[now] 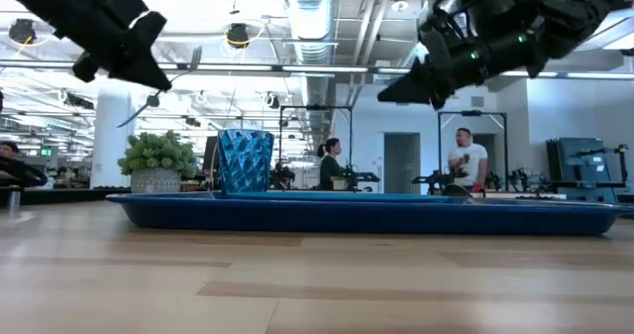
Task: Pick and place plate/cup/fork/spoon on tray
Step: Put the blue fork on the blue tray to the left of the black spoon
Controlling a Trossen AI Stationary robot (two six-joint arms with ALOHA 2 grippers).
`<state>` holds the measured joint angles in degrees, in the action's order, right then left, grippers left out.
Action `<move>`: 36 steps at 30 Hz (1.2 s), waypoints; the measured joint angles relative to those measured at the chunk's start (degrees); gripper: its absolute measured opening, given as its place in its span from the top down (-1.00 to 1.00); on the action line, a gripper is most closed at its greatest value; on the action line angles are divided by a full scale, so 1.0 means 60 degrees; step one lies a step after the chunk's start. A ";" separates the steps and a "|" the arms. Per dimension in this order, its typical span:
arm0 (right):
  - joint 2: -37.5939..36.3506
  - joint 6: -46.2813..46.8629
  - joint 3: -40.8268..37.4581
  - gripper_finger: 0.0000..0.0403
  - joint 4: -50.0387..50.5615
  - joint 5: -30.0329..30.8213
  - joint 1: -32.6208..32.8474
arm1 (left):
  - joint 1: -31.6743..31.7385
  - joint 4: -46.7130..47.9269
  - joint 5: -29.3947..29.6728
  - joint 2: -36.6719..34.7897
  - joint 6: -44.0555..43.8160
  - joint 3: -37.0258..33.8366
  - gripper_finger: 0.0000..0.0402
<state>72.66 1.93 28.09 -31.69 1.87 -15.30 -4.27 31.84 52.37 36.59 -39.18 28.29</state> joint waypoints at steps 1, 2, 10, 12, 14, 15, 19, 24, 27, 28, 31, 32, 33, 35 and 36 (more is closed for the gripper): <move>0.0000 0.0000 0.0138 0.95 0.0126 0.0299 0.0190 | -0.0080 -0.0256 0.0192 0.0126 0.0119 0.0015 0.99; 0.0000 0.0000 0.0292 0.95 0.0265 0.0647 0.0398 | -0.0137 -0.0576 0.0345 0.0306 0.0242 0.0016 0.99; 0.0109 0.1093 0.1109 0.91 0.0021 0.2739 0.2007 | -0.0179 -0.3890 0.0616 0.2141 0.1907 0.0020 0.99; 0.0282 0.1492 0.1145 0.84 -0.0516 0.2744 0.2242 | -0.0179 -0.4894 0.0470 0.2597 0.2382 0.0020 0.99; 0.0629 0.1735 0.1219 0.74 -0.1126 0.2809 0.2476 | -0.0214 -0.5803 0.0277 0.2988 0.2816 0.0020 0.99; 0.0824 0.1842 0.1253 0.69 -0.1411 0.2992 0.2590 | -0.0270 -0.6234 0.0267 0.3175 0.3001 0.0020 0.99; 0.1867 0.2125 0.1766 0.41 -0.2363 0.4033 0.2945 | -0.0592 -0.7798 0.0398 0.3875 0.3728 0.0020 0.99; 0.3332 0.2205 0.3078 0.07 -0.2763 0.4831 0.3061 | -0.0999 -0.9378 0.0824 0.4688 0.4555 0.0020 0.99; 0.4170 0.2175 0.3965 -0.05 -0.2890 0.4884 0.3052 | -0.1233 -0.9962 0.0863 0.5049 0.4969 0.0020 0.99; 0.4438 0.2164 0.4255 -0.07 -0.2888 0.4898 0.3027 | -0.1300 -1.0097 0.0893 0.5130 0.5033 0.0020 0.99; 0.5109 0.1962 0.5051 -0.07 -0.2889 0.4886 0.3021 | -0.1488 -1.0191 0.0916 0.5266 0.5137 0.0020 0.99; 0.5288 0.1911 0.5249 -0.06 -0.2889 0.4884 0.3022 | -0.1538 -1.0192 0.0913 0.5284 0.5154 0.0023 0.99; 0.5443 0.1883 0.5418 -0.04 -0.2859 0.4895 0.3025 | -0.1599 -1.0181 0.0930 0.5284 0.5174 0.0020 0.99; 0.5747 0.1872 0.5774 0.01 -0.2866 0.4855 0.3025 | -0.1704 -1.0199 0.0929 0.5280 0.5253 0.0020 0.99; 0.5820 0.1870 0.5881 0.04 -0.2829 0.4814 0.3025 | -0.1757 -1.0197 0.0922 0.5280 0.5277 0.0020 0.99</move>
<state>107.58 13.15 63.38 -48.66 30.76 2.85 -14.81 -29.34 57.90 68.27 -7.52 28.40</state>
